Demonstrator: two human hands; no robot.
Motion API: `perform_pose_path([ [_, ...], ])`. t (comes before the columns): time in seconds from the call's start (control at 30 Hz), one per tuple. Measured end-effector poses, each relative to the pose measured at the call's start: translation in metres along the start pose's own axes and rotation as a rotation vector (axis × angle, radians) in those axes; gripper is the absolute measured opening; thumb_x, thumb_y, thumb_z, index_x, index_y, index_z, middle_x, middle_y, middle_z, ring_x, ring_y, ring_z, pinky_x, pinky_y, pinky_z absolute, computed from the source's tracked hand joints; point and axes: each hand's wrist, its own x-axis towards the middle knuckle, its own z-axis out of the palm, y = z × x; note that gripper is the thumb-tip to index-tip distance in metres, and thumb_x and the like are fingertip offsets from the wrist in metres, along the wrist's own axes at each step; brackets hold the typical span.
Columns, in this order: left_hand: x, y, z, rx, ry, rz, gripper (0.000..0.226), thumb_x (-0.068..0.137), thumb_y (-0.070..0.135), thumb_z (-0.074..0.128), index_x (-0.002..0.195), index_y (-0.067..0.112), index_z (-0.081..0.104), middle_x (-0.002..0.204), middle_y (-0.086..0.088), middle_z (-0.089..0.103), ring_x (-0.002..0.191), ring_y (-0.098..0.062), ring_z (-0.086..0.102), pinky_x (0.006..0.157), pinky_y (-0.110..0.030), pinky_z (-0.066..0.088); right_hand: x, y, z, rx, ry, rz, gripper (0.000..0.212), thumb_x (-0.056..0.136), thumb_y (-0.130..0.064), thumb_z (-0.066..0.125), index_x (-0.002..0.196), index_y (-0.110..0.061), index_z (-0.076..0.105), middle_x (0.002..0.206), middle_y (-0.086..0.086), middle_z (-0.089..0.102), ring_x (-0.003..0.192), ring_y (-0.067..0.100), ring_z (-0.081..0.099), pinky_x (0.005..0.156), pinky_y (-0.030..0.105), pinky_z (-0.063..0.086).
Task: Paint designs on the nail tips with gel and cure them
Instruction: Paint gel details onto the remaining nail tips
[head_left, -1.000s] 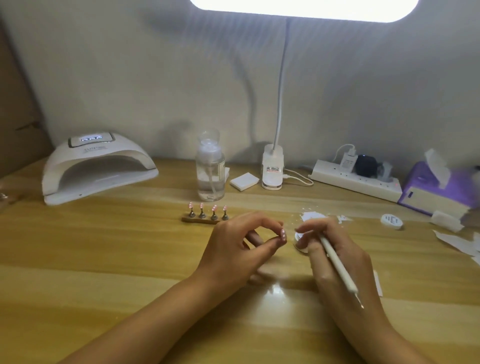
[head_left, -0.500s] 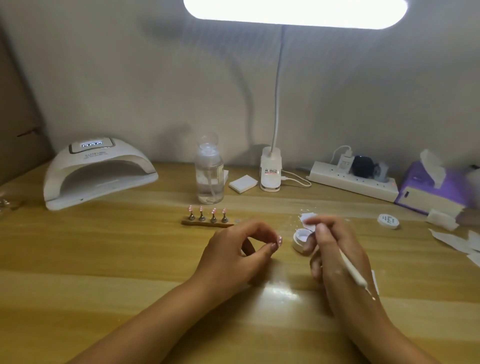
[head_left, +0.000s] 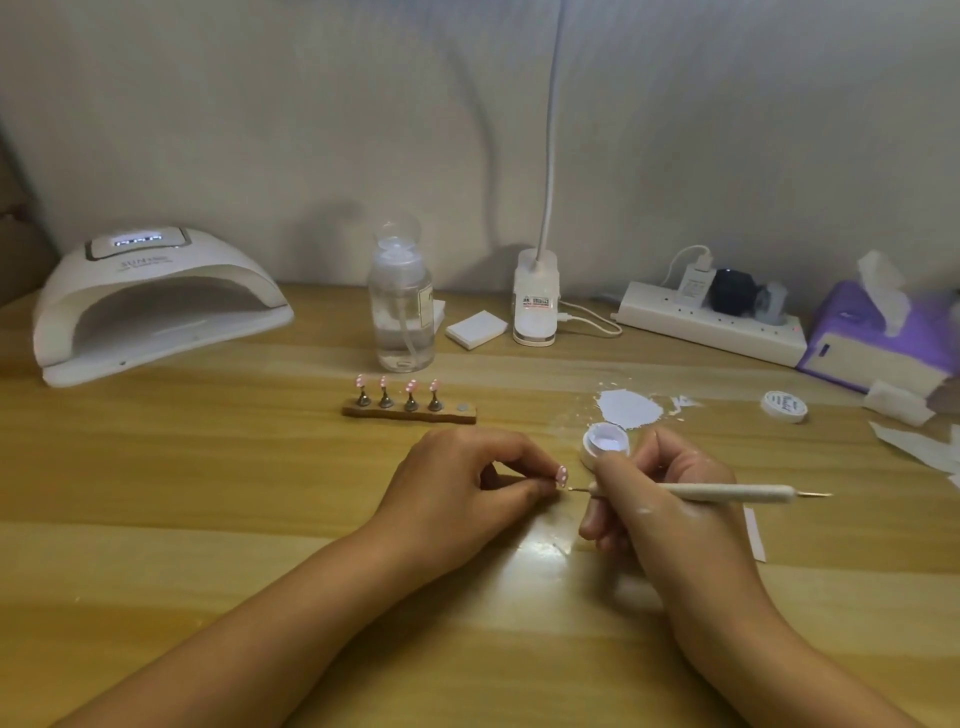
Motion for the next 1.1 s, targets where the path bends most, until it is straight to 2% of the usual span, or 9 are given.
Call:
perform_pose_path([
  [0.4,-0.0004,0.0001,-0.0006,0.011,-0.011,-0.015,0.009,0.083,0.031,0.075,0.087,0.039,0.076,0.087,0.024,0.072,0.057,0.004,0.056,0.061,-0.023,0.04,0.0025,0.0045,0.0004,-0.038,-0.013,0.001,0.026,0.084,-0.003,0.063,0.066,-0.008,0.045,0.055,0.017,0.067,0.04,0.017,0.056,0.044,0.017,0.044],
  [0.57,-0.0008,0.0008,-0.0002,0.002,-0.009,-0.015,0.009,0.083,0.03,0.075,0.085,0.039,0.075,0.084,0.026,0.071,0.056,0.005,0.055,0.06,-0.022,0.038,0.0012,0.0022,0.0012,-0.051,-0.024,0.008,0.035,0.082,-0.005,0.063,0.053,-0.021,0.052,0.055,0.017,0.067,0.042,0.016,0.058,0.045,0.017,0.045],
  [0.77,-0.0008,0.0003,0.0001,0.007,-0.008,-0.004,0.01,0.083,0.03,0.076,0.085,0.039,0.076,0.081,0.026,0.07,0.055,0.007,0.054,0.058,-0.02,0.036,0.0016,0.0028,0.0005,-0.073,-0.029,0.001,0.022,0.082,-0.003,0.062,0.066,-0.007,0.048,0.055,0.016,0.067,0.043,0.016,0.058,0.046,0.019,0.046],
  [1.1,-0.0015,0.0002,0.0002,0.013,-0.006,0.001,0.009,0.083,0.03,0.076,0.086,0.039,0.076,0.081,0.026,0.07,0.055,0.009,0.054,0.06,-0.02,0.036,0.0021,0.0049,0.0004,-0.057,-0.017,-0.005,0.023,0.082,-0.004,0.063,0.066,-0.007,0.047,0.054,0.016,0.066,0.042,0.016,0.058,0.045,0.019,0.046],
])
